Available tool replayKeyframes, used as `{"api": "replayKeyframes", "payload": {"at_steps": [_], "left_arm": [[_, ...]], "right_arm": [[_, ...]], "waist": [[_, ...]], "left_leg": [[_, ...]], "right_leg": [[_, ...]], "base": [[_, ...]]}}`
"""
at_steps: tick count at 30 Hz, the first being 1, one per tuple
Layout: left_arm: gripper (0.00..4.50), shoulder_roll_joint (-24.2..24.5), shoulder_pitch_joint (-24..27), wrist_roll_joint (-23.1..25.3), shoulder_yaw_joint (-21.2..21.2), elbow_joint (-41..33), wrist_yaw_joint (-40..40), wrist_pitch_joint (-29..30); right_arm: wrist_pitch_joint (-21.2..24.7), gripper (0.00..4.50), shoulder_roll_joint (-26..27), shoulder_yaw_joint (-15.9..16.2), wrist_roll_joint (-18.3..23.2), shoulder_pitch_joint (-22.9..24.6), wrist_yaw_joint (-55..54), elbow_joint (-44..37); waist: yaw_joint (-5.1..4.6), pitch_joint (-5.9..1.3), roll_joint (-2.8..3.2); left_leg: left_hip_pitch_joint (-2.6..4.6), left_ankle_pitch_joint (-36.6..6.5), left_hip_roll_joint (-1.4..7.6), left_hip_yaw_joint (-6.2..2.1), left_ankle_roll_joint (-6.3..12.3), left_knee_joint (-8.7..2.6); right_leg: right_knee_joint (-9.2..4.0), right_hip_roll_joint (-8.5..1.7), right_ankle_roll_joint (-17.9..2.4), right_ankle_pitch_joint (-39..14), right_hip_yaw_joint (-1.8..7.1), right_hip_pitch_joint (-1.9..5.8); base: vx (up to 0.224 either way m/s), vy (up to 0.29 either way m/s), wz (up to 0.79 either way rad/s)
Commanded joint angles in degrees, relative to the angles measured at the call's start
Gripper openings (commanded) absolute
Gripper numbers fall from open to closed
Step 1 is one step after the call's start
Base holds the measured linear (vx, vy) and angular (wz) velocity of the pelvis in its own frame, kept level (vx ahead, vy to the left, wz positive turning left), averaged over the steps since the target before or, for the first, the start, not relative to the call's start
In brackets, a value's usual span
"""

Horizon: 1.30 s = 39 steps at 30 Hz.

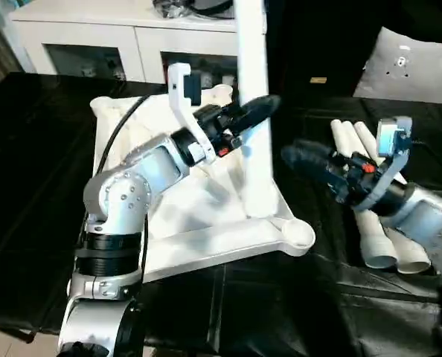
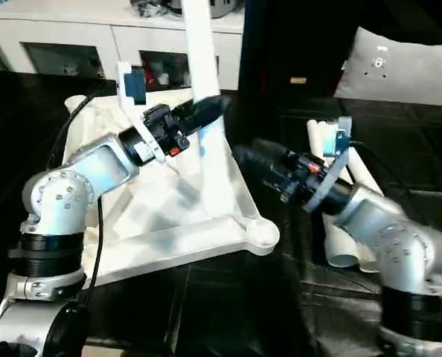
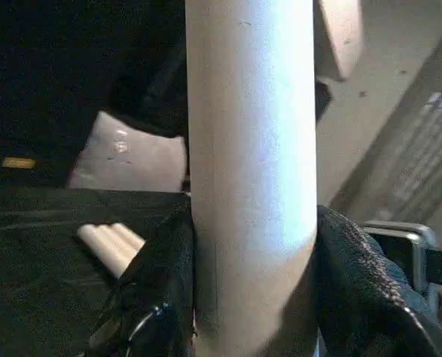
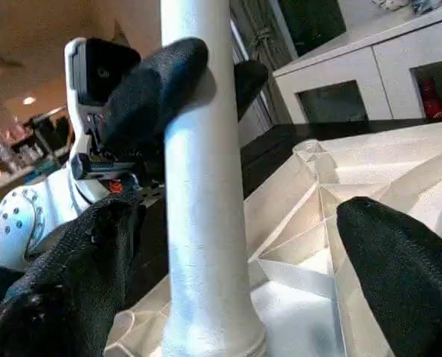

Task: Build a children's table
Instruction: Pick table leg

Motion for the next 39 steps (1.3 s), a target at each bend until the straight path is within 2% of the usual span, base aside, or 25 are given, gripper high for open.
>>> {"api": "replayKeyframes", "payload": {"at_steps": [1, 6, 7, 9, 10, 14, 15, 16, 18, 19, 28, 29, 34, 36, 39], "left_arm": [[1.85, 1.39, -1.03, 0.4, -3.12, -2.87, -3.89, -0.48], [1.85, 3.25, -1.27, 4.91, -7.48, -3.54, -6.61, -4.12], [1.85, 3.92, -1.45, 6.76, -9.11, -3.64, -7.5, -5.43], [1.85, 4.07, -1.56, 7.64, -9.86, -3.54, -7.82, -6.32], [1.85, 4.13, -1.66, 8.57, -10.75, -3.57, -8.0, -7.26], [1.85, 4.33, -1.33, 9.65, -12.13, -3.94, -8.69, -8.8], [1.85, 4.3, -1.28, 9.79, -12.24, -3.92, -8.79, -9.0], [1.85, 4.23, -1.19, 10.04, -12.41, -3.85, -8.96, -9.34], [1.85, 3.94, -0.92, 10.29, -12.73, -4.09, -9.09, -9.76], [1.85, 3.84, -0.77, 10.42, -12.87, -4.21, -9.16, -9.99], [1.85, 3.03, 0.02, 9.7, -14.26, -5.36, -10.43, -10.35], [1.85, 3.04, 0.09, 9.74, -14.45, -5.44, -10.54, -10.41], [1.85, 2.8, 0.35, 9.9, -14.87, -5.66, -10.74, -10.55], [1.85, 2.63, 0.26, 9.89, -14.76, -5.66, -10.84, -10.47], [1.85, 2.57, 0.11, 10.13, -14.82, -5.37, -11.0, -10.59]], "right_arm": [[-0.3, 4.5, -2.03, 2.14, -1.77, -1.94, 2.4, -0.89], [-0.81, 4.5, -4.15, 4.81, -4.44, -3.7, 5.71, 0.56], [-1.19, 4.5, -5.39, 6.96, -5.37, -3.54, 7.95, -0.5], [-1.55, 4.5, -5.63, 8.41, -6.09, -3.61, 8.42, -0.79], [-1.69, 4.5, -5.47, 9.97, -6.8, -3.96, 8.56, -0.83], [-2.8, 4.5, -4.77, 11.88, -8.62, -4.97, 8.4, 0.94], [-2.96, 4.21, -4.66, 12.01, -8.95, -5.09, 8.47, 1.24], [-3.26, 4.21, -4.54, 12.25, -9.49, -5.28, 8.67, 1.75], [-3.8, 4.08, -4.31, 12.73, -10.17, -5.28, 8.77, 2.54], [-4.19, 3.84, -4.25, 13.02, -10.57, -5.25, 8.8, 2.87], [-5.15, 3.2, -2.67, 14.35, -11.86, -5.66, 8.07, 4.06], [-5.16, 2.98, -2.53, 14.41, -11.9, -5.65, 8.07, 4.06], [-5.17, 2.71, -1.98, 14.72, -12.18, -5.36, 8.23, 4.22], [-5.08, 2.44, -2.01, 15.09, -12.48, -5.0, 8.2, 4.16], [-5.51, 2.29, -2.03, 15.59, -13.49, -4.74, 8.15, 4.09]], "waist": [[0.24, -4.29, -1.53], [0.19, -4.24, -1.67], [0.24, -4.27, -1.68], [0.23, -4.29, -1.84], [0.16, -4.35, -1.79], [0.17, -4.41, -1.85], [0.1, -4.39, -1.86], [0.15, -4.38, -2.03], [0.21, -4.39, -1.93], [0.14, -4.42, -1.91], [0.14, -4.44, -1.94], [0.07, -4.43, -1.97], [0.06, -4.45, -1.84], [0.1, -4.47, -1.71], [0.08, -4.46, -1.78]], "left_leg": [[1.63, -3.79, 3.21, -0.41, 2.25, -3.42], [1.64, -3.62, 3.38, -0.42, 2.32, -3.44], [1.62, -3.58, 3.4, -0.45, 2.48, -3.4], [1.62, -3.45, 3.45, -0.44, 2.67, -3.38], [1.64, -2.72, 3.46, -0.46, 2.73, -3.33], [1.67, -2.45, 3.47, -0.4, 2.98, -3.24], [1.66, -2.65, 3.45, -0.37, 2.88, -3.25], [1.67, -2.74, 3.43, -0.32, 2.91, -3.26], [1.74, -3.12, 3.47, -0.3, 2.84, -3.23], [1.71, -2.97, 3.49, -0.33, 2.9, -3.21], [1.7, -2.8, 3.51, -0.28, 3.32, -3.11], [1.67, -3.04, 3.45, -0.26, 3.35, -3.12], [1.8, -3.53, 3.56, -0.31, 2.94, -3.17], [1.84, -3.74, 3.55, -0.3, 2.67, -3.16], [1.81, -3.83, 3.55, -0.26, 2.58, -3.16]], "right_leg": [[-3.9, -3.84, -13.56, -0.05, 0.88, 1.94], [-3.86, -3.89, -13.09, 0.09, 0.89, 2.0], [-3.86, -3.94, -12.95, 0.37, 0.92, 2.05], [-3.82, -3.94, -12.72, 0.84, 0.94, 2.06], [-3.62, -3.94, -13.2, 2.07, 0.85, 1.99], [-3.38, -3.98, -14.45, 3.02, 0.83, 1.98], [-3.37, -3.95, -14.65, 2.87, 0.8, 1.94], [-3.42, -3.97, -14.69, 2.74, 0.81, 2.02], [-3.41, -4.01, -14.99, 2.24, 0.82, 1.94], [-3.36, -4.0, -15.19, 2.68, 0.8, 1.99], [-3.22, -4.01, -15.55, 3.39, 0.82, 2.02], [-3.26, -3.96, -15.51, 2.99, 0.8, 1.99], [-3.29, -3.93, -15.31, 2.41, 0.8, 1.96], [-3.26, -3.93, -15.32, 2.42, 0.81, 1.93], [-3.29, -3.95, -15.21, 2.5, 0.83, 1.94]], "base": [[0.0, 0.0, 0.0], [0.0, 0.0, 0.0], [0.0, 0.0, 0.0], [0.0, 0.0, 0.0], [0.0, 0.0, 0.0], [0.0, 0.0, 0.0], [0.0, 0.0, 0.0], [0.0, 0.0, 0.0], [0.0, 0.0, 0.0], [0.0, 0.0, 0.0], [0.0, 0.0, 0.0], [0.0, 0.0, 0.0], [0.0, 0.0, 0.0], [0.0, 0.0, 0.0], [0.0, 0.0, 0.0]]}}
